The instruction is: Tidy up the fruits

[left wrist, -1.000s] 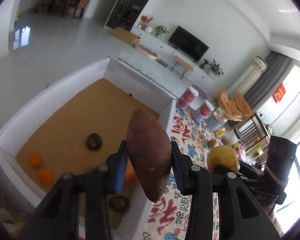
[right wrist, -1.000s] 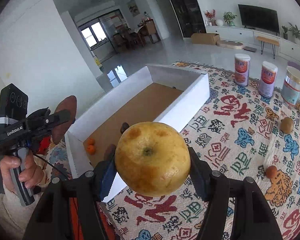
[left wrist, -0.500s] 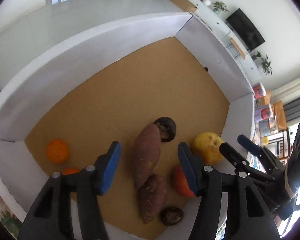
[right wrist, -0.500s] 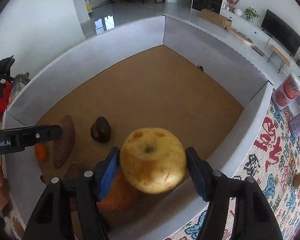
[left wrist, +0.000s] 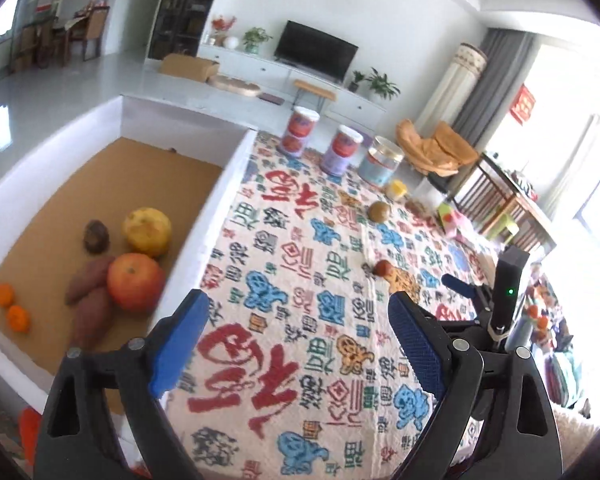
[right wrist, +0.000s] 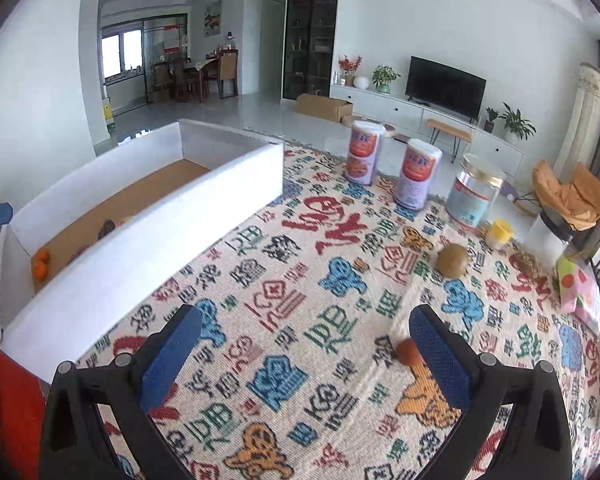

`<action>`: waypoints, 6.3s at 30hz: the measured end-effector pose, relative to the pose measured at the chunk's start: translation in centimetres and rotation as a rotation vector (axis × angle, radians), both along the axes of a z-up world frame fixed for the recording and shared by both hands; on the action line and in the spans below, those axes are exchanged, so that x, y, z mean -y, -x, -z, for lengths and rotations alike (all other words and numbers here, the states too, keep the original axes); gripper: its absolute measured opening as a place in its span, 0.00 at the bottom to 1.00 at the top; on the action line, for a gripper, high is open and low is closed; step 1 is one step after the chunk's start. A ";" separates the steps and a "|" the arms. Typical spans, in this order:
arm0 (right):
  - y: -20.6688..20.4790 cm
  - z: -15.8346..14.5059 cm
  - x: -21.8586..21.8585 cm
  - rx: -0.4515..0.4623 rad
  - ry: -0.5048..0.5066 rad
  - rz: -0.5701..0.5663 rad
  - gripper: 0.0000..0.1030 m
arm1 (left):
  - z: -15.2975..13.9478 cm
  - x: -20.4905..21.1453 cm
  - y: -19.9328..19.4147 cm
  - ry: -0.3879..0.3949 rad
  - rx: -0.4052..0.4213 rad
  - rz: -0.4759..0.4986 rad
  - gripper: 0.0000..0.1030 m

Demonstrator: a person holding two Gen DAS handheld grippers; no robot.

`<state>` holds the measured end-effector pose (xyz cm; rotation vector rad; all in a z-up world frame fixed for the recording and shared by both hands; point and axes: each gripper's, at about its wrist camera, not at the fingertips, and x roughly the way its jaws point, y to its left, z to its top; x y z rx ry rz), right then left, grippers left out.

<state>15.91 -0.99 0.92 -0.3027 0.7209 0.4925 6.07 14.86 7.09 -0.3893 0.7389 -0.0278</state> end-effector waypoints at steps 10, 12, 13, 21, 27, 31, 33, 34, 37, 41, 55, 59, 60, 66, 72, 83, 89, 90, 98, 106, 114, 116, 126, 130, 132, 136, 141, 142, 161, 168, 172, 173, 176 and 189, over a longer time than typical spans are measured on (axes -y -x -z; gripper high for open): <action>5.1 8.8 23.3 -0.141 0.019 0.450 1.00 | 12.0 15.6 -6.8 -0.240 -0.151 0.231 0.91; 5.0 9.2 24.8 -0.182 -0.031 0.493 1.00 | 13.2 15.9 -8.0 -0.286 -0.159 0.214 0.91; 5.0 9.0 25.3 -0.181 -0.058 0.505 1.00 | 13.9 15.8 -8.3 -0.309 -0.172 0.203 0.91; 4.8 9.5 24.7 -0.190 -0.003 0.521 1.00 | 14.7 15.8 -8.3 -0.362 -0.163 0.173 0.94; 4.8 9.5 24.7 -0.190 -0.005 0.521 1.00 | 14.6 16.2 -9.4 -0.330 -0.163 0.204 0.94; 4.8 9.5 24.8 -0.191 -0.005 0.521 1.00 | 12.3 17.7 -12.9 -0.251 -0.077 0.269 0.94; 4.8 9.5 24.8 -0.191 -0.005 0.521 1.00 | 11.8 18.7 -16.0 -0.239 -0.067 0.305 0.94; 4.8 9.5 24.8 -0.191 -0.005 0.521 1.00 | 11.9 19.2 -17.8 -0.241 -0.075 0.304 0.94; 4.8 9.5 24.7 -0.192 -0.007 0.520 1.00 | 13.1 19.8 -21.9 -0.246 -0.104 0.278 0.93; 4.8 9.5 24.8 -0.192 -0.009 0.520 1.00 | 14.4 19.8 -23.8 -0.259 -0.119 0.256 0.64; 4.8 9.6 24.7 -0.194 -0.010 0.519 1.00 | 13.5 13.5 -13.0 -0.267 -0.149 0.250 0.30; 4.7 9.6 24.7 -0.194 -0.010 0.519 1.00 | 14.3 12.7 -12.0 -0.355 -0.143 0.200 0.55; 4.7 9.6 24.7 -0.194 -0.010 0.519 1.00 | 14.5 12.7 -11.9 -0.385 -0.142 0.178 0.76; 4.7 9.6 24.7 -0.194 -0.009 0.519 1.00 | 15.0 11.9 -12.4 -0.381 -0.166 0.126 0.91; 4.7 9.5 24.7 -0.195 -0.009 0.519 1.00 | 15.2 11.6 -12.4 -0.368 -0.175 0.116 0.94; 4.7 9.5 24.7 -0.195 -0.009 0.519 1.00 | 15.2 11.5 -12.4 -0.368 -0.174 0.117 0.95; 4.7 9.5 24.7 -0.196 -0.008 0.519 1.00 | 15.2 11.5 -12.4 -0.368 -0.174 0.117 0.95; 4.7 9.5 24.7 -0.196 -0.008 0.519 1.00 | 15.2 11.5 -12.4 -0.369 -0.174 0.117 0.95; 4.7 9.5 24.6 -0.207 -0.005 0.538 1.00 | 15.2 11.6 -12.4 -0.369 -0.174 0.117 0.95; -2.8 6.5 21.2 -0.301 -0.086 0.378 1.00 | 15.2 11.5 -12.4 -0.368 -0.174 0.117 0.96; -16.1 6.5 13.9 -0.244 -0.161 0.288 0.80 | 15.2 11.6 -12.4 -0.368 -0.174 0.117 0.96; -18.9 6.4 12.1 -0.205 -0.164 0.278 0.79 | 15.2 11.5 -12.4 -0.368 -0.173 0.117 0.96; -27.4 9.0 7.5 -0.246 -0.170 0.340 0.47 | 15.2 11.5 -12.5 -0.367 -0.173 0.117 0.96; -25.3 8.1 8.5 -0.225 -0.188 0.303 0.47 | 15.2 11.5 -12.5 -0.367 -0.173 0.117 0.96; -23.0 7.6 9.2 -0.253 -0.161 0.246 0.47 | 15.2 11.5 -12.5 -0.367 -0.173 0.117 0.96; -15.4 6.6 11.8 -0.345 -0.088 0.121 0.47 | 15.2 11.5 -12.5 -0.367 -0.173 0.117 0.96; -4.2 5.6 16.3 -0.447 0.022 0.050 0.47 | 15.2 11.6 -12.5 -0.367 -0.173 0.117 0.96; -2.4 5.5 17.2 -0.474 0.044 0.050 0.47 | 15.2 11.5 -12.5 -0.367 -0.173 0.117 0.96; -1.8 7.5 16.8 -0.455 0.170 0.169 0.47 | 15.2 11.6 -12.5 -0.367 -0.173 0.117 0.96; -1.9 7.8 16.7 -0.371 0.059 0.180 0.47 | 15.2 11.5 -12.5 -0.366 -0.173 0.117 0.96; -1.4 7.9 17.1 -0.324 0.005 0.200 0.47 | 15.2 11.5 -12.5 -0.366 -0.173 0.117 0.96; -1.1 7.9 17.3 -0.314 -0.015 0.207 0.48 | 15.2 11.5 -12.5 -0.366 -0.173 0.117 0.96; -0.5 7.7 18.0 -0.267 -0.063 0.228 0.59 | 15.2 11.5 -12.5 -0.366 -0.173 0.117 0.96; -3.8 8.6 17.3 -0.212 -0.094 0.284 0.59 | 15.2 11.5 -12.5 -0.366 -0.172 0.117 0.96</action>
